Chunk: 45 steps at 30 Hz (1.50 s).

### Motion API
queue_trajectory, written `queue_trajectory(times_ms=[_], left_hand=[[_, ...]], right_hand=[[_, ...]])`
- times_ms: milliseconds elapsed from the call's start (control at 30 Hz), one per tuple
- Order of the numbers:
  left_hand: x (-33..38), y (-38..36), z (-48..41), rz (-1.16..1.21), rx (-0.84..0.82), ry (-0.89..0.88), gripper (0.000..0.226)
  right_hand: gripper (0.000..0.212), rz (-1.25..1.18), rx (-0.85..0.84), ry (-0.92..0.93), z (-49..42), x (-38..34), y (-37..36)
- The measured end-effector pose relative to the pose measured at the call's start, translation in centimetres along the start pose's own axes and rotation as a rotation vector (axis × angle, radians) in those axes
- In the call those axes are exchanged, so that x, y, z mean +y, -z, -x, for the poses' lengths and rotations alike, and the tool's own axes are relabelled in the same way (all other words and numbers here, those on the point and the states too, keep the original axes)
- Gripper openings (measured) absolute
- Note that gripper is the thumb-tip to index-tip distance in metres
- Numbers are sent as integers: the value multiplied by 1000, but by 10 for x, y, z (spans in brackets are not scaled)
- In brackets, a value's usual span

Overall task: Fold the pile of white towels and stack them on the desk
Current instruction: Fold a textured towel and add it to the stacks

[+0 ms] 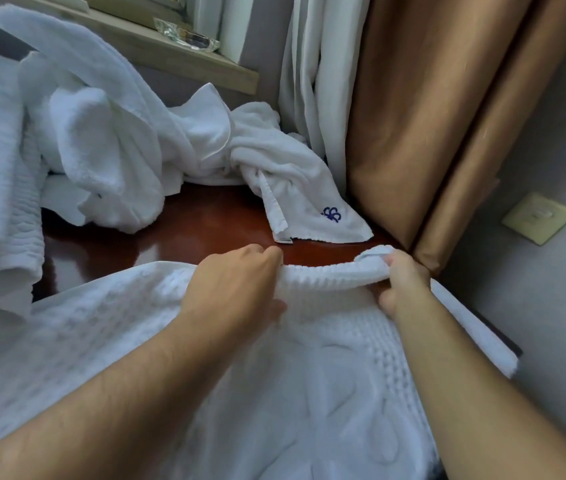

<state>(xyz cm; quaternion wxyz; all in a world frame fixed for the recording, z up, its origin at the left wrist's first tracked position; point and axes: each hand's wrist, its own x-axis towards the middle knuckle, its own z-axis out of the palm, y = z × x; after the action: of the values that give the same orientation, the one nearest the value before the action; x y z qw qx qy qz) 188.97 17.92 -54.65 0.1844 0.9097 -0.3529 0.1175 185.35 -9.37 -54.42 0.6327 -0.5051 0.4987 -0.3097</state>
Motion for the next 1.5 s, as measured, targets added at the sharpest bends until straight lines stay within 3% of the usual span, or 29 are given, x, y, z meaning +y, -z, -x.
queue_trajectory(times_ms=[67, 133, 233, 300, 400, 433, 467, 533, 567, 600, 733, 800, 833, 900, 967, 1033, 1100, 1200, 1267, 1333, 1367, 1433, 1500], left_hand=[[2, -4, 2, -8, -29, -1, 32], [2, -6, 2, 9, -45, 2, 28], [1, -7, 4, 6, -37, -4, 27], [0, -9, 5, 3, -21, 2, 25], [-1, -10, 4, 12, 17, 24, 25], [-1, -10, 3, 11, 40, 32, 26], [-2, -8, 2, 17, 78, 40, 27], [-2, -5, 0, 43, 183, 55, 25], [-2, -3, 0, 44, 209, 65, 26], [-3, -2, 0, 31, 200, 72, 27], [-6, -8, 3, -43, 43, 70, 24], [-5, -6, 3, -58, 38, 55, 23], [-4, -4, 3, -67, 33, 38, 22], [1, -2, 5, -66, 23, -13, 20], [7, -1, 7, -55, 32, -70, 18], [11, -1, 7, -42, 49, -122, 19], [13, -1, 8, -34, 64, -142, 23], [10, -3, 7, -18, 96, -101, 26], [5, -1, 6, -2, 162, -46, 33], [2, 4, 3, 5, 267, -17, 40], [0, 6, 2, 8, 313, -6, 41], [-2, 7, 0, 2, 326, 40, 39], [-4, 0, 1, -23, 257, 111, 36]], right_hand=[[34, 509, -77, 190, -7, 5, -3], [45, 963, -43, 386, -2, -7, -14], [39, 1271, 61, 528, 0, -29, -32], [28, 1388, 40, 466, -11, -40, -45], [11, 1064, -33, 405, -15, -66, -58], [5, 1020, -75, 465, -16, -77, -61], [10, 810, -31, 546, -17, -88, -62], [33, 63, -11, 606, -19, -93, -50], [41, -171, 2, 604, -21, -89, -40], [44, -254, -22, 550, -24, -80, -28], [47, -117, -141, 4, -31, -26, 3], [41, 58, -119, -72, -26, -14, 10], [38, 203, -80, 4, -25, -13, 11], [53, 675, 46, 307, -29, -18, 9], [61, 952, 121, 541, -28, -32, -1], [48, 1140, 92, 627, -32, -44, -16], [35, 1275, 136, 568, -36, -49, -23], [36, 1127, 76, 364, -44, -54, -35], [40, 683, 6, 304, -42, -66, -49], [42, 154, 41, 332, -48, -86, -55], [43, 34, -7, 308, -47, -91, -51], [44, -165, -159, 162, -48, -87, -34], [41, -97, -133, -9, -50, -73, -18]])
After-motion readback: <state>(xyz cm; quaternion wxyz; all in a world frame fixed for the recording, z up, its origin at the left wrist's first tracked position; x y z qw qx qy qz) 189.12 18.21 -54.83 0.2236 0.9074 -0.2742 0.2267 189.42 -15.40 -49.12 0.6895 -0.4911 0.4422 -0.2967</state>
